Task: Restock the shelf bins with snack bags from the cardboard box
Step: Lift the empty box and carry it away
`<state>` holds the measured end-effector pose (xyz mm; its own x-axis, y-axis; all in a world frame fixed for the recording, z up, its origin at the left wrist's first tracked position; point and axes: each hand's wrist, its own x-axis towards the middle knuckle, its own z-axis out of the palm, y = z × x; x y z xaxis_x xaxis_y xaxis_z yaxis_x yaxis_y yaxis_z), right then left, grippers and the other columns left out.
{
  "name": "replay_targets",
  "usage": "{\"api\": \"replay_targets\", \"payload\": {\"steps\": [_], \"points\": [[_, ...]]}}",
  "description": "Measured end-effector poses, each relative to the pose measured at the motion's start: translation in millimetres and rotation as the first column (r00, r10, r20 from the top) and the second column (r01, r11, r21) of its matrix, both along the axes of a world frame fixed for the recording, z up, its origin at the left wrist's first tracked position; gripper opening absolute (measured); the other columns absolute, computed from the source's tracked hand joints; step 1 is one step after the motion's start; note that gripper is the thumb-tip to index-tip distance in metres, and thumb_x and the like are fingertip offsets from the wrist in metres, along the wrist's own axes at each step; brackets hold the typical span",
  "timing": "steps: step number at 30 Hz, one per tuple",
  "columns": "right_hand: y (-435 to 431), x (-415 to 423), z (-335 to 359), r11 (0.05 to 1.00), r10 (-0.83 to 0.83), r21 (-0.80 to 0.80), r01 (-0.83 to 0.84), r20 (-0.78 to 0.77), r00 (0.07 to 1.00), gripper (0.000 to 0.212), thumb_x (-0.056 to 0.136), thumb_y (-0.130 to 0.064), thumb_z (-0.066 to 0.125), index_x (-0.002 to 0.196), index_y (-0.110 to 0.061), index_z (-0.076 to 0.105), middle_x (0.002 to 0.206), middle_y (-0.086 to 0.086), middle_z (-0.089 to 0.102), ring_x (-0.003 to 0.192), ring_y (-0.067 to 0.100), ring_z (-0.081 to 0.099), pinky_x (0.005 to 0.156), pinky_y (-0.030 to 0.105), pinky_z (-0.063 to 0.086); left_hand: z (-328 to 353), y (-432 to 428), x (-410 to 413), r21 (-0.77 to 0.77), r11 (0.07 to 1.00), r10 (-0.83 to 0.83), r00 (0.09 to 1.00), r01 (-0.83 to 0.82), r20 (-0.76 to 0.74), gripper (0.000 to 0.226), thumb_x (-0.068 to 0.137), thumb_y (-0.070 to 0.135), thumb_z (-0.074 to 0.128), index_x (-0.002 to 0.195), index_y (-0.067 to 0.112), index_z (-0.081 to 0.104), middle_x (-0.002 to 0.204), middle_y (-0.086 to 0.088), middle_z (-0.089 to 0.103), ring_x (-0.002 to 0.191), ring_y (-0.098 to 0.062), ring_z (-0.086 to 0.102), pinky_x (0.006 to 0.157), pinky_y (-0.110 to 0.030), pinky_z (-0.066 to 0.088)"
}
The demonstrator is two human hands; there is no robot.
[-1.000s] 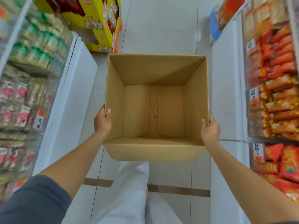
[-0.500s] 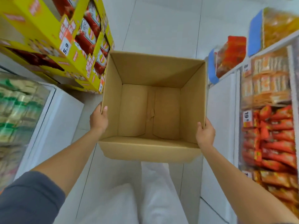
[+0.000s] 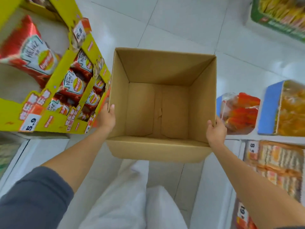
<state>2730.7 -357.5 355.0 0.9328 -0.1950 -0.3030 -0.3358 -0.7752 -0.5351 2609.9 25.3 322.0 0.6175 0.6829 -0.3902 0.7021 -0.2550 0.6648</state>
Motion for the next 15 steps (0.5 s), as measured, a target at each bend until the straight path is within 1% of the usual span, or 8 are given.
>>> {"api": "replay_targets", "payload": {"steps": [3,5,8,9,11,12,13,15], "points": [[17,88,8,0.998,0.061,-0.018,-0.061,-0.013,0.998,0.041,0.101,-0.019,0.044,0.141,-0.009,0.045,0.126,0.011,0.062,0.104,0.029,0.060,0.080,0.029,0.041,8,12,78,-0.005,1.000,0.016,0.999,-0.016,-0.029,0.047,0.104,0.039,0.037,0.142,0.013,0.046,0.137,-0.011,0.055,0.124,-0.035,0.051,0.100,-0.042,0.041],[30,147,13,0.995,0.095,-0.005,-0.095,-0.017,0.995,0.043,0.102,-0.019,0.043,0.144,-0.012,0.043,0.125,0.009,0.062,0.098,0.022,0.057,0.079,0.026,0.039,14,18,129,-0.017,0.998,0.059,0.997,-0.060,-0.048,0.048,0.105,0.035,0.037,0.146,0.013,0.041,0.142,-0.011,0.051,0.129,-0.033,0.047,0.102,-0.040,0.038],[46,235,12,0.991,0.124,0.045,-0.123,-0.011,0.992,0.040,0.101,-0.017,0.043,0.141,-0.018,0.047,0.122,0.003,0.065,0.097,0.017,0.059,0.082,0.028,0.044,10,30,200,-0.028,0.996,0.086,0.996,-0.087,-0.022,0.046,0.104,0.036,0.038,0.142,0.012,0.046,0.139,-0.012,0.054,0.127,-0.034,0.049,0.106,-0.044,0.039],[52,265,8,0.990,0.128,0.053,-0.128,-0.010,0.992,0.039,0.100,-0.017,0.044,0.138,-0.021,0.049,0.119,0.002,0.067,0.095,0.019,0.061,0.083,0.030,0.046,6,35,222,-0.020,0.995,0.102,0.995,-0.102,-0.012,0.044,0.103,0.035,0.039,0.139,0.011,0.049,0.135,-0.013,0.057,0.124,-0.034,0.051,0.105,-0.045,0.040],[68,325,2,0.984,0.171,0.052,-0.170,-0.013,0.985,0.038,0.099,-0.017,0.044,0.136,-0.023,0.052,0.112,0.001,0.068,0.092,0.022,0.062,0.084,0.033,0.049,-3,43,264,0.002,0.986,0.166,0.986,-0.166,-0.006,0.039,0.103,0.030,0.041,0.132,0.007,0.054,0.124,-0.013,0.062,0.114,-0.033,0.056,0.097,-0.040,0.042],[78,355,1,0.979,0.199,0.051,-0.198,-0.015,0.980,0.038,0.099,-0.017,0.044,0.136,-0.022,0.052,0.110,0.001,0.069,0.091,0.023,0.062,0.082,0.032,0.049,-4,46,285,0.015,0.979,0.205,0.979,-0.205,-0.007,0.037,0.103,0.028,0.041,0.130,0.005,0.055,0.120,-0.014,0.063,0.111,-0.033,0.057,0.093,-0.038,0.042],[88,384,1,0.974,0.224,0.048,-0.223,-0.016,0.974,0.038,0.099,-0.017,0.044,0.135,-0.021,0.052,0.107,0.000,0.068,0.089,0.022,0.063,0.079,0.029,0.048,-6,48,305,0.022,0.972,0.235,0.972,-0.235,-0.006,0.036,0.103,0.027,0.041,0.128,0.004,0.055,0.117,-0.015,0.064,0.109,-0.035,0.057,0.091,-0.038,0.042],[111,437,1,0.958,0.284,0.038,-0.283,-0.014,0.959,0.035,0.099,-0.015,0.043,0.131,-0.021,0.054,0.094,-0.004,0.065,0.075,0.010,0.059,0.065,0.022,0.043,-9,54,338,0.020,0.955,0.297,0.955,-0.297,-0.010,0.036,0.103,0.026,0.041,0.130,0.006,0.055,0.118,-0.017,0.064,0.109,-0.036,0.057,0.091,-0.039,0.042]]}}
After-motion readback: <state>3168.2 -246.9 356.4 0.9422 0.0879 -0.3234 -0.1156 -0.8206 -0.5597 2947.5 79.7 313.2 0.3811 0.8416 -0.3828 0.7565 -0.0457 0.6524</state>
